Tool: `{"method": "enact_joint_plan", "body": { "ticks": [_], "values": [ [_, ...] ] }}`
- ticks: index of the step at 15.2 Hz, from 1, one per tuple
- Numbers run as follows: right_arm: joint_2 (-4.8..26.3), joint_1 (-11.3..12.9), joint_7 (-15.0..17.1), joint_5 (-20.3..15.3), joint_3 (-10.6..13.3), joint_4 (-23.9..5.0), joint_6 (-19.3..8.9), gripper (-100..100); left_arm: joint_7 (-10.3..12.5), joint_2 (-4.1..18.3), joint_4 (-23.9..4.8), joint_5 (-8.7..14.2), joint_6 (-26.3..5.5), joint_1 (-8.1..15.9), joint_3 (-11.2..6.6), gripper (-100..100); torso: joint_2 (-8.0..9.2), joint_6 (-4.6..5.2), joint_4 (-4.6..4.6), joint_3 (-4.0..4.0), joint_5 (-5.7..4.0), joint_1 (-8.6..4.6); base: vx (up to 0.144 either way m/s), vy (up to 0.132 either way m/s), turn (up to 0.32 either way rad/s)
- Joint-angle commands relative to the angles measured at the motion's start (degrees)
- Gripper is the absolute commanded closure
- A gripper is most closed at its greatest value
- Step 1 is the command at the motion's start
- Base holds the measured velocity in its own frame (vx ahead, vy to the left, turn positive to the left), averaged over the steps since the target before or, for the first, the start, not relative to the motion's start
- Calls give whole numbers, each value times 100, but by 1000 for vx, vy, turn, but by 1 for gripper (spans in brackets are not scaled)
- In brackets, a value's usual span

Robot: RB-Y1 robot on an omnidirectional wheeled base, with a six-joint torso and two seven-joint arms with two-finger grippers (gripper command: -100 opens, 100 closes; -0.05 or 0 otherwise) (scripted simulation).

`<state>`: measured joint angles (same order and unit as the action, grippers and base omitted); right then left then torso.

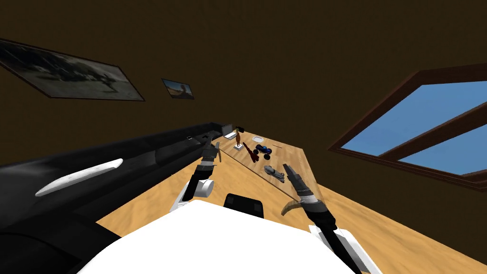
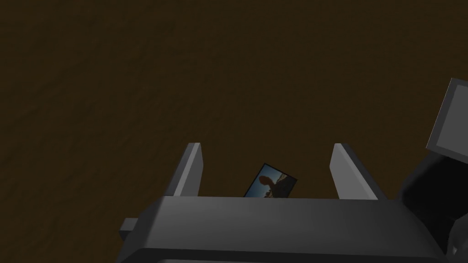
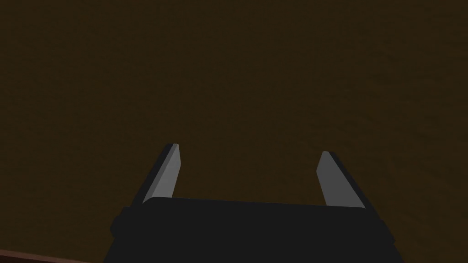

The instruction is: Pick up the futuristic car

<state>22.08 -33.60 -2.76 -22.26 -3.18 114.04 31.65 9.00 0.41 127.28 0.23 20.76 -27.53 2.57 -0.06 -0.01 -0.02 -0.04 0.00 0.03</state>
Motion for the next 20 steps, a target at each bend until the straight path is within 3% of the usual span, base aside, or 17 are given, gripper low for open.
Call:
{"method": "enact_joint_plan", "body": {
  "ticks": [1, 4, 6, 9, 11, 14, 16, 17, 20],
  "values": [
    [90, 36, 0, -71, -15, -213, 45, -100, 0, 0, 0, 0, 0, 0, 0, 0, 0, 0, 0, 0, 0, 0, 10, 6, 49],
    [459, -13, -42, -496, -29, -657, 199, -100, 0, 0, 0, 0, 0, 0, 0, 0, 0, -1, 0, 0, 0, 0, 11, 14, 217],
    [461, -13, -42, -496, -29, -770, 199, -100, 0, 0, 0, 0, 0, 0, 0, 0, 0, -1, 0, 0, 1, -1, 12, 7, 158],
    [829, -62, -85, -925, -45, -1221, 356, -100, 0, 0, 0, 0, 0, 0, 0, 0, 0, -1, 0, 0, 0, -1, 14, 12, 243],
    [829, -62, -85, -942, -45, -1353, 356, -100, 0, 0, 0, 0, 0, 0, 0, 0, -1, -1, 0, -1, 1, 0, 16, 8, 141],
    [1191, -110, -127, -1373, -65, -1811, 513, -100, 0, 0, 0, 0, 0, 0, 0, 0, -2, -1, 0, -1, 0, -2, 17, 10, 250],
    [1191, -110, -127, -1400, -65, -1952, 513, -100, 0, 0, 0, 0, 0, 0, 0, 0, -4, -1, 0, -2, 0, -2, 19, 2, 172],
    [1368, -133, -148, -1631, -77, -2146, 590, -100, 0, 0, 0, 0, 0, -1, -1, 0, -2, 3, 0, -1, 0, -3, 16, 8, 201],
    [1541, -155, -168, -1863, -89, -2557, 666, -100, 0, 0, 0, 0, 0, 0, 0, 0, -4, -4, 0, -2, 0, -2, 21, 6, 268]
  ]
}}
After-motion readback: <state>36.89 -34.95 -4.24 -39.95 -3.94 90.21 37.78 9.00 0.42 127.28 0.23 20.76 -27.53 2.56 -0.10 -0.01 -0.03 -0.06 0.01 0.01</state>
